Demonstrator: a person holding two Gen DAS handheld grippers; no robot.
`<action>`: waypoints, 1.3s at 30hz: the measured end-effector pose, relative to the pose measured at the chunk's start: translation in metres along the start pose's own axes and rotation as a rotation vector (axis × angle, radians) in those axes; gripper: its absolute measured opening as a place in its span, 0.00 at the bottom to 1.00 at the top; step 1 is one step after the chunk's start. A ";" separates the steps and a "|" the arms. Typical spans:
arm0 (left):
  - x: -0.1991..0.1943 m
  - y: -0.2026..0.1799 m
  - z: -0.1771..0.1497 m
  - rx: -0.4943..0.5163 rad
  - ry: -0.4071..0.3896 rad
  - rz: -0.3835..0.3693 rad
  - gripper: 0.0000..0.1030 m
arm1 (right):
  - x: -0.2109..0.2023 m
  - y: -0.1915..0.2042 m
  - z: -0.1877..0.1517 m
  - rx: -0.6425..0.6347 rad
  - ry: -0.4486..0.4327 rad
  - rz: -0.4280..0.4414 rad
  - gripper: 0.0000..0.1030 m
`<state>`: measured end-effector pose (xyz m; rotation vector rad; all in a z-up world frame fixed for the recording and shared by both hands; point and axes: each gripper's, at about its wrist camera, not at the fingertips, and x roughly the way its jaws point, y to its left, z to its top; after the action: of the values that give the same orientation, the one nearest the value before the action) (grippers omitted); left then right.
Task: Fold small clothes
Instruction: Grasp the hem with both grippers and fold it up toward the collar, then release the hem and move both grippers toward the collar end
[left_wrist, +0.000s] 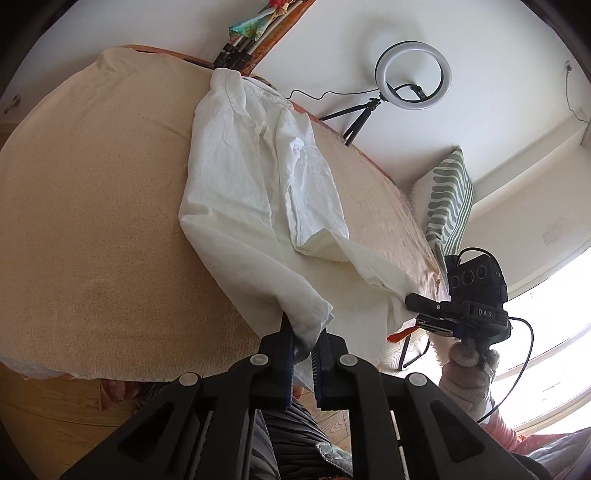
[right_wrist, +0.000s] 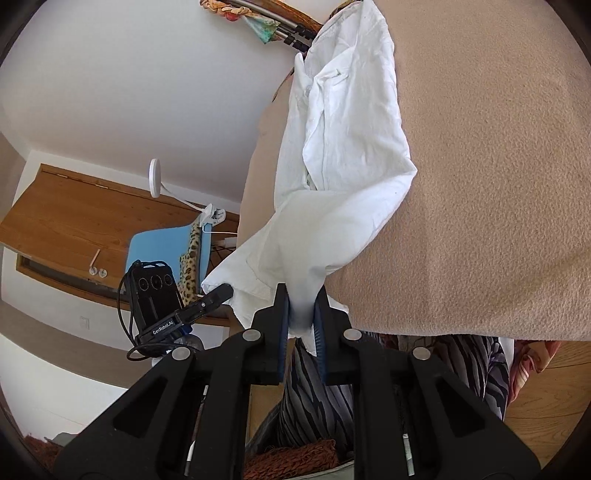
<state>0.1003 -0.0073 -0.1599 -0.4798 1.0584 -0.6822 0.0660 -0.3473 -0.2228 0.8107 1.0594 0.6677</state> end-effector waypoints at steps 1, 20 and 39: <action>0.000 -0.001 0.006 0.003 -0.010 -0.003 0.05 | 0.000 0.001 0.006 -0.003 -0.007 0.000 0.13; 0.042 0.014 0.115 0.006 -0.128 0.108 0.05 | 0.021 0.000 0.129 -0.011 -0.054 -0.119 0.13; 0.053 0.058 0.111 -0.010 -0.172 0.225 0.54 | 0.003 -0.023 0.122 -0.107 -0.133 -0.253 0.55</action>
<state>0.2335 -0.0008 -0.1845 -0.4133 0.9363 -0.4289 0.1834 -0.3878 -0.2117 0.6076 0.9766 0.4448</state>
